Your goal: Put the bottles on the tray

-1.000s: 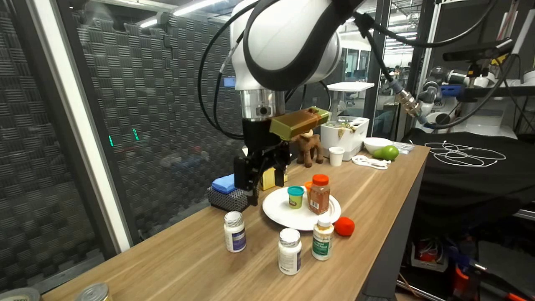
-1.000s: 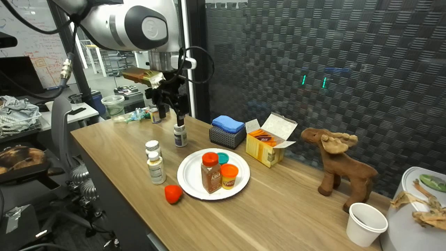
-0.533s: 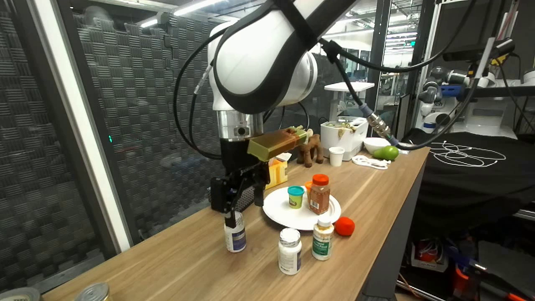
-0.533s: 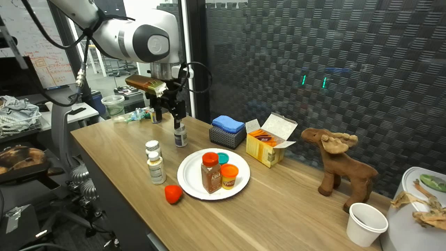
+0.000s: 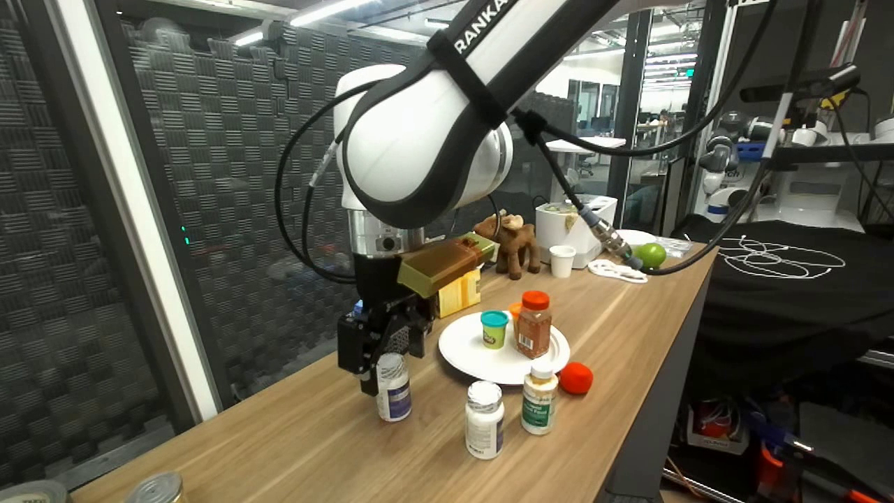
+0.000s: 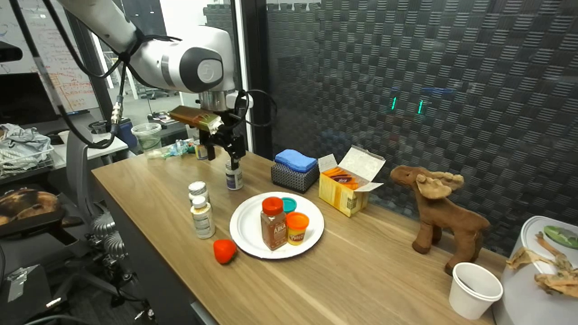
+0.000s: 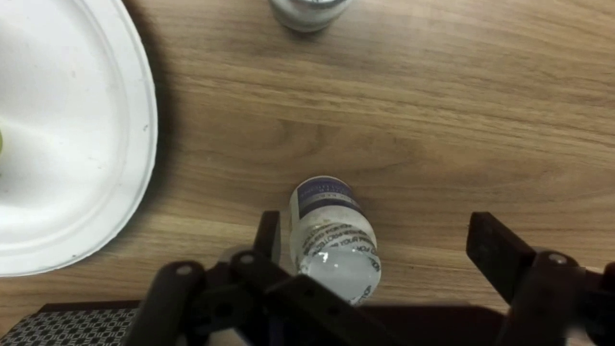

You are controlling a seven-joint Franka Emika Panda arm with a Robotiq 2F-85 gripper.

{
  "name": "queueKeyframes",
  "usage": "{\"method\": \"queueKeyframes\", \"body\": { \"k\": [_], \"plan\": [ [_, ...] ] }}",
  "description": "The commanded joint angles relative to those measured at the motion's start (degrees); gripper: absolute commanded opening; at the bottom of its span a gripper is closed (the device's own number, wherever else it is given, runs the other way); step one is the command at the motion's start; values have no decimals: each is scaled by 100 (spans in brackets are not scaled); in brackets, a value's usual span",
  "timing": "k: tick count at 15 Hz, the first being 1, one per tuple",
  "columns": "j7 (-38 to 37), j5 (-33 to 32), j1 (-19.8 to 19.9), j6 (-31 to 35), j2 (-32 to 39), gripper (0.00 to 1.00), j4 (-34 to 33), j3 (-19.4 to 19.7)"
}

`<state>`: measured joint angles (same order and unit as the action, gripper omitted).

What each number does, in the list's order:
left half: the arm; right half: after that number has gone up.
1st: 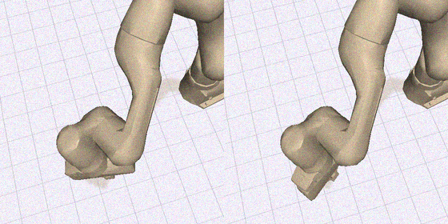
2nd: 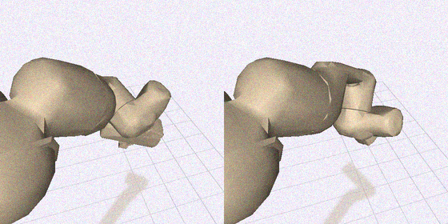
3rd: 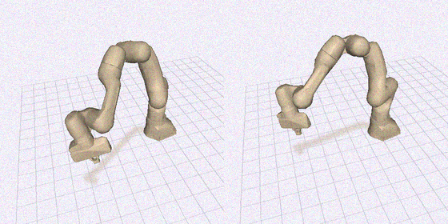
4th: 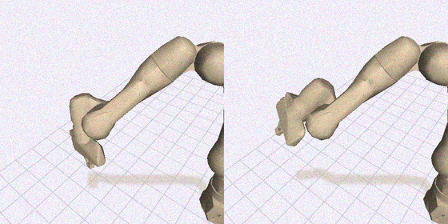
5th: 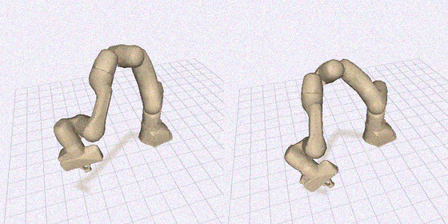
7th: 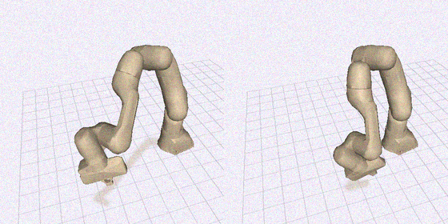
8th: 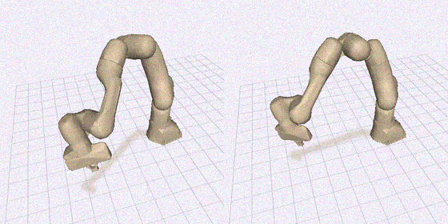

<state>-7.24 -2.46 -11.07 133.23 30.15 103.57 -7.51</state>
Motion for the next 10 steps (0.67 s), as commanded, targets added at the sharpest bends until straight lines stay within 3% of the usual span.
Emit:
{"method": "queueKeyframes", "body": {
  "k": [1, 2, 3, 4, 10],
  "plan": [
    [-55, -207, -151, 163, 204, 100, -274, 175],
    [-58, -227, -152, 180, 232, 100, -307, 193],
    [-64, -253, -158, 185, 246, 93, -326, 213],
    [-43, -240, -143, 154, 240, 74, -342, 206],
    [-34, -231, -160, 115, 160, 27, -290, 198]
  ]
}}
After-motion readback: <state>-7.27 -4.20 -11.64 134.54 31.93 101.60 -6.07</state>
